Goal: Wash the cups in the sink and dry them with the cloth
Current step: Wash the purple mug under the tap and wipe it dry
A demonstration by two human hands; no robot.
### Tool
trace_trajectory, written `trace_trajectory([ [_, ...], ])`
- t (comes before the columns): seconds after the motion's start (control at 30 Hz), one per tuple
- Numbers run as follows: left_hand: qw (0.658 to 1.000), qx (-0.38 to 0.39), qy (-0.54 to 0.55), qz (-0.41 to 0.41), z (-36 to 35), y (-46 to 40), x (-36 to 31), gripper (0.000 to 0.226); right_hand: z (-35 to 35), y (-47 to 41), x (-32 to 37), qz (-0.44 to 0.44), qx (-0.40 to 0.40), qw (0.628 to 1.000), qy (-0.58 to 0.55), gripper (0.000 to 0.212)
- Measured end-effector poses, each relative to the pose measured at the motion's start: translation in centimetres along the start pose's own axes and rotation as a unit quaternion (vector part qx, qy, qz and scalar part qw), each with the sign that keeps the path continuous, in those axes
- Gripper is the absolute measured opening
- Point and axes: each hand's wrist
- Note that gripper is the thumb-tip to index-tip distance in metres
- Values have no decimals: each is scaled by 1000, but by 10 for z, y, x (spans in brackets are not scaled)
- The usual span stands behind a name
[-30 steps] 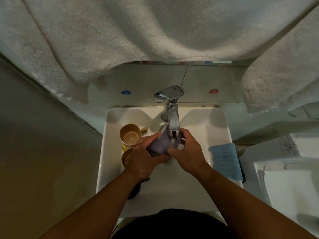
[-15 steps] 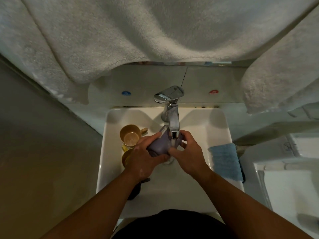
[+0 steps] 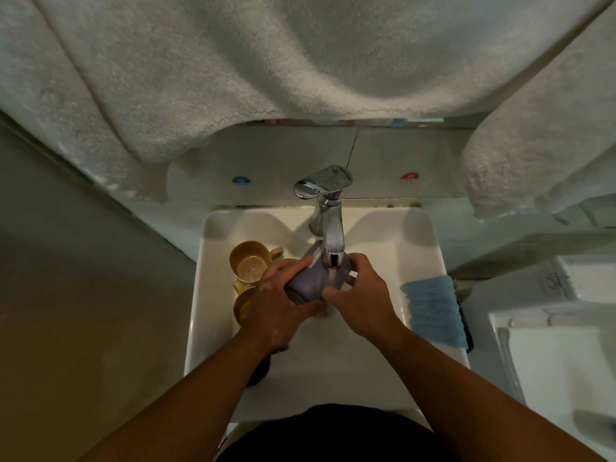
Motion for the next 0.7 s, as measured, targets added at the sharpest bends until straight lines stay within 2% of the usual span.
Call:
trace_trajectory([
  [0.13, 1000, 2, -3, -1, -1, 0, 1, 86, 3, 0, 3, -11, -26, 999, -17, 44],
  [0.27, 1000, 4, -6, -8, -4, 2, 2, 87, 4, 3, 5, -7, -11, 1000, -2, 46],
  [0.4, 1000, -8, -5, -16, -8, 3, 1, 84, 2, 1, 9, -14, -37, 999, 28, 43],
  [0.57, 999, -17, -19, -24, -9, 5, 0, 85, 4, -5, 4, -36, -96, 995, 5, 11],
  [0.63, 1000, -10, -17, -19, -9, 5, 1, 85, 7, -7, 1, -46, -105, 993, -20, 17],
  [0.7, 1000, -3, -3, 4, -7, 5, 0, 82, 10, -8, -3, -39, -83, 995, -43, 22],
])
Point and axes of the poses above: each hand's wrist, its own y-axis away from the middle knuckle, its own z-axis out of the back of the hand, x = y × z, and after that the axes turned 9 degrees about z, right-handed
